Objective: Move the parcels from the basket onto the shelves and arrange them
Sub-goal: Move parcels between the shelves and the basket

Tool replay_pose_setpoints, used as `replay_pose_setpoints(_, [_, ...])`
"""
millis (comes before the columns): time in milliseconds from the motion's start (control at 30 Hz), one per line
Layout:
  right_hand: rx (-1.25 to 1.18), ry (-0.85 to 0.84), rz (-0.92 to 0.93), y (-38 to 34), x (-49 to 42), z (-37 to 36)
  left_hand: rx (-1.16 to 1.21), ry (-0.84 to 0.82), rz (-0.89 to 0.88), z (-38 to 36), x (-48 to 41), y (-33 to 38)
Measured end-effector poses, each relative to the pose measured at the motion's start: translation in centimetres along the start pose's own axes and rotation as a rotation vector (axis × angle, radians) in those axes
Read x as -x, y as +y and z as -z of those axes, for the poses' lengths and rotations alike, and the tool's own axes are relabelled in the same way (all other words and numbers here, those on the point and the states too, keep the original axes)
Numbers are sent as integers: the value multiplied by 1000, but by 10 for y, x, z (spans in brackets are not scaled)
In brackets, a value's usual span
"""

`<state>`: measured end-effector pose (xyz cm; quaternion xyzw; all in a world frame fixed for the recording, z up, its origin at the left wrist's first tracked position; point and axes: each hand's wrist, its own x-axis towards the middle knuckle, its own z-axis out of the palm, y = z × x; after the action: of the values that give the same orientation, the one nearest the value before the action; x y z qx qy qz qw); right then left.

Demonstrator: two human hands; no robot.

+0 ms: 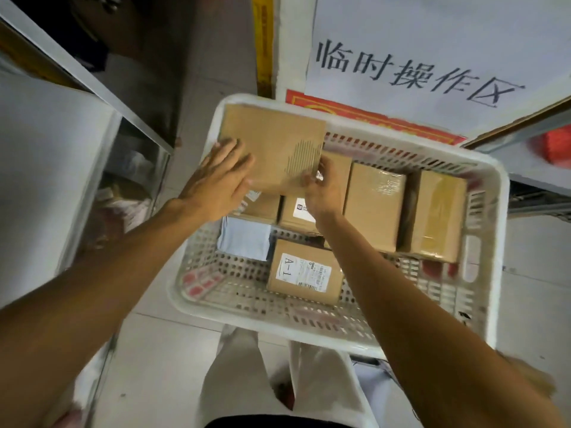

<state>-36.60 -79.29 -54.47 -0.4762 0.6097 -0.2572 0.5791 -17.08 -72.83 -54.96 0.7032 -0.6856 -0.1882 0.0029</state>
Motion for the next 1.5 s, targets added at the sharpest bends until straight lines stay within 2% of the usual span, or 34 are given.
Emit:
replay_pose_setpoints(167, [-40, -44, 24, 12, -2, 3, 122, -64, 64, -2, 5, 2])
replay_pose_setpoints(333, [-44, -47, -103, -4, 2, 7, 149, -182, 154, 17, 3, 16])
replay_pose_setpoints(400, [102, -113, -94, -13, 8, 11, 211, -275, 143, 29, 6, 18])
replay_pose_setpoints(500, [468, -185, 19, -36, 27, 27, 283, -334, 117, 55, 16, 24])
replay_pose_setpoints(567, [512, -220, 87, -55, 35, 39, 229, -317, 118, 78, 25, 26])
replay_pose_setpoints(700, [650, -392, 192, -96, 43, 48, 198, -206, 178, 123, 48, 34])
replay_pose_setpoints(867, [787, -492, 403, -158, 65, 37, 211, 19, 315, 181, 102, 55])
replay_pose_setpoints(1000, [728, -643, 570, -199, 104, 20, 421, 148, 491, 219, 172, 61])
replay_pose_setpoints(1167, [719, -901, 774, -248, 174, -22, 183, 281, 669, 261, 293, 57])
replay_pose_setpoints(1233, [659, -998, 867, -264, 210, -45, 200, 337, 734, 277, 340, 59])
replay_pose_setpoints(1400, [470, -1252, 844, -290, 307, -107, 379, 558, 898, 304, 447, 78])
replay_pose_setpoints(1500, [472, -1353, 961, -298, 365, -141, 387, 652, 974, 308, 511, 90])
